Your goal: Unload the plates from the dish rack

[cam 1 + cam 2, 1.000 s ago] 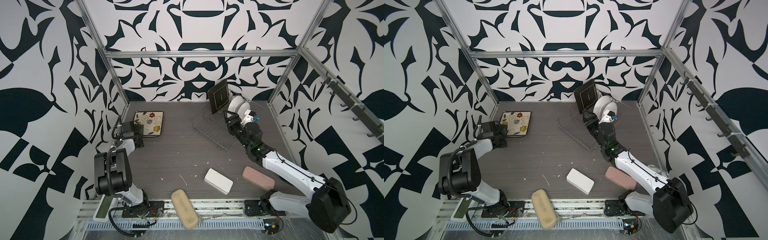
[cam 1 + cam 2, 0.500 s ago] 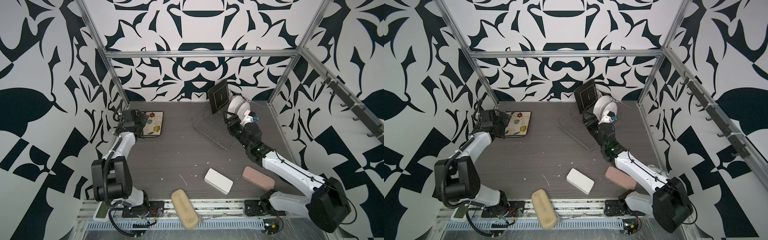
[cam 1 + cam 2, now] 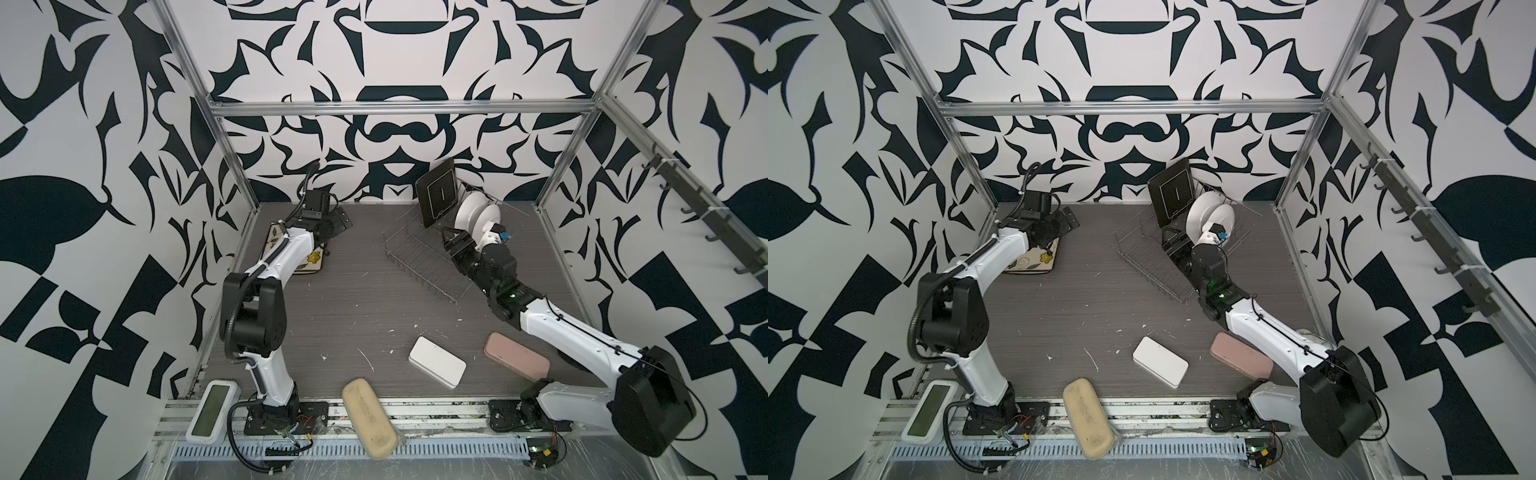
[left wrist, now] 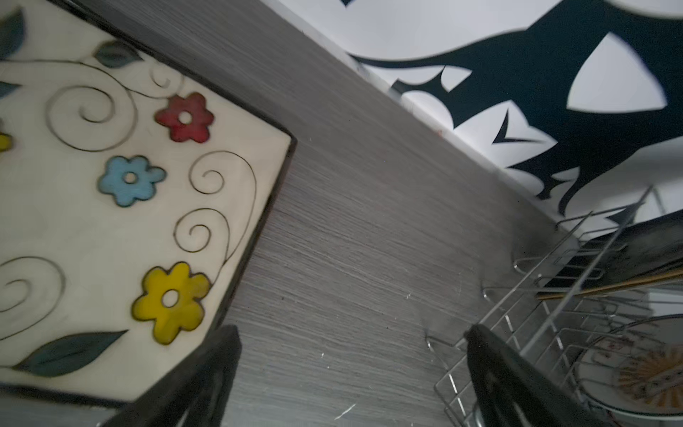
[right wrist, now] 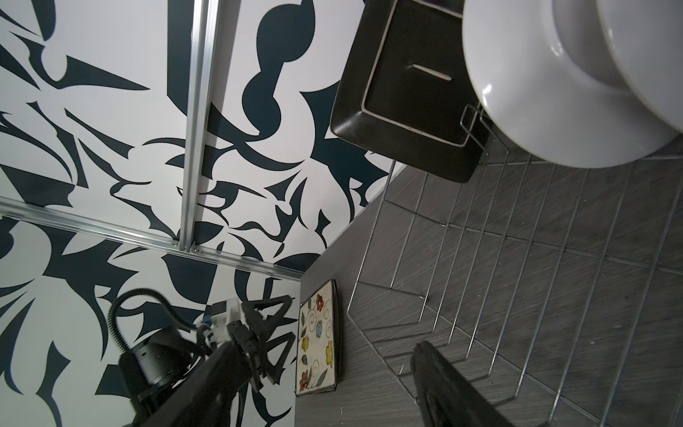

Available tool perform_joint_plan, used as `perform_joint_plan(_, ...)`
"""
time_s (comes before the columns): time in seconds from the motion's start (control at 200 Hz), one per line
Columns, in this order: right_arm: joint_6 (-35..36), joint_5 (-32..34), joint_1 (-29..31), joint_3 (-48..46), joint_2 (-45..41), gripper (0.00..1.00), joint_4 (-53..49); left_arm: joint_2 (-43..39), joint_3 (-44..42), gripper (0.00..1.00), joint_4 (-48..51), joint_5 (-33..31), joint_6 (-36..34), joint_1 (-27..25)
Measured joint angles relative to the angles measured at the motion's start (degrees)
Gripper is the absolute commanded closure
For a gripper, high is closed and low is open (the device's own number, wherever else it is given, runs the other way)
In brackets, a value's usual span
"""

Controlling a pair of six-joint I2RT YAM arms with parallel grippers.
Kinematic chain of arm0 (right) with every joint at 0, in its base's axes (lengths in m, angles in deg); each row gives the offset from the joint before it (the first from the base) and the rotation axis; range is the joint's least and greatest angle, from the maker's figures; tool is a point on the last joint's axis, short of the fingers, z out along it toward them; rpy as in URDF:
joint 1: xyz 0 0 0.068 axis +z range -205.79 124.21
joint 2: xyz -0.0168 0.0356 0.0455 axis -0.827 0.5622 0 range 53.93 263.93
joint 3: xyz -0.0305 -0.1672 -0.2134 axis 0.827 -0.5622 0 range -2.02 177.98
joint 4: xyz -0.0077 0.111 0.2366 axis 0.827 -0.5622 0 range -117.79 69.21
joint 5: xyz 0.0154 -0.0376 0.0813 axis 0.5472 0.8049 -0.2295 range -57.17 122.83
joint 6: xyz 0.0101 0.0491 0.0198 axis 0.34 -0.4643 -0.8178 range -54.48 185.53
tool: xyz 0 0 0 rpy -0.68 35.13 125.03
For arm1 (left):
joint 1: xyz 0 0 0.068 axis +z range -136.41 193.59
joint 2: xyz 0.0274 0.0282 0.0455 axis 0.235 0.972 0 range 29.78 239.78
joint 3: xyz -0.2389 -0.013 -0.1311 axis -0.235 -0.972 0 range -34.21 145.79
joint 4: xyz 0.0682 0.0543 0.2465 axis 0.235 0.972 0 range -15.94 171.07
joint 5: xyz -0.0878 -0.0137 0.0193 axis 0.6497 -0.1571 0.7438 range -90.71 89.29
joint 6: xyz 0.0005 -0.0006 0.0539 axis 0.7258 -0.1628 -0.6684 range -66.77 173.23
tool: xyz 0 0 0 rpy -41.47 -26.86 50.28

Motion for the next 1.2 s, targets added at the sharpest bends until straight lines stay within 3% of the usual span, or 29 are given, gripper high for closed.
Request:
perform_joint_plan(0.24,0.92,0.02,-0.26,0.0,-0.02,0.22,-1.68,9.9,4.35,0.01,5.88,1.01,-3.52,-0.79)
perform_joint_plan(0.545,1.46,0.04,-0.26,0.0,-0.04,0.22,-2.56,11.74,5.14,0.01,7.69,1.38,-5.16,-1.46)
perform_joint_plan(1.2,1.7,0.04,-0.26,0.72,-0.04,0.22,-2.78,14.25,7.8,0.01,11.67,-4.55,-8.59,-2.1)
